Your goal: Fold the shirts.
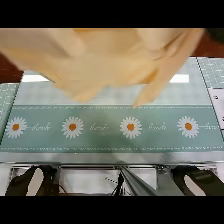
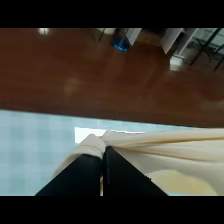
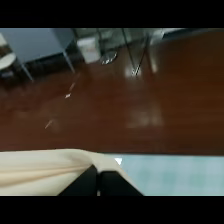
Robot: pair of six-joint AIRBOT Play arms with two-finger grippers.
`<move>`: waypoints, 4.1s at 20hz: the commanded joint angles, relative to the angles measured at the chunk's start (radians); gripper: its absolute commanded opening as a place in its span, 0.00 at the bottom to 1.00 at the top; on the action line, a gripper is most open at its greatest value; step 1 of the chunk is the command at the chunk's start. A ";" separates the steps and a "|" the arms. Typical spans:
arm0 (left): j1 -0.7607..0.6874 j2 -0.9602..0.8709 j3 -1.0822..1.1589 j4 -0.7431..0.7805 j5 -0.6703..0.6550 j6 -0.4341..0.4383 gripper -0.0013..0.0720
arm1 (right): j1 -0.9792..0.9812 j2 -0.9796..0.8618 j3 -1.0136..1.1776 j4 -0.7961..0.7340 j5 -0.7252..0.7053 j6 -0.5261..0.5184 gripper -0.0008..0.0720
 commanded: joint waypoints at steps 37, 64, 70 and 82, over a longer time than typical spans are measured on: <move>-0.277 -0.786 0.063 0.095 -0.058 0.165 0.05 | -0.097 -0.876 0.277 -0.048 0.282 -0.061 0.05; -0.114 -0.537 -0.692 0.072 -0.200 0.085 0.93 | -0.627 -0.525 -0.234 -0.023 0.653 -0.321 0.70; -0.174 -0.597 -0.783 -0.067 -0.022 0.151 0.92 | -0.654 -0.466 -0.314 -0.013 0.592 -0.338 0.69; -0.378 -0.837 -0.771 -0.362 0.233 0.178 0.05 | -0.654 -0.460 -0.314 -0.048 0.600 -0.337 0.69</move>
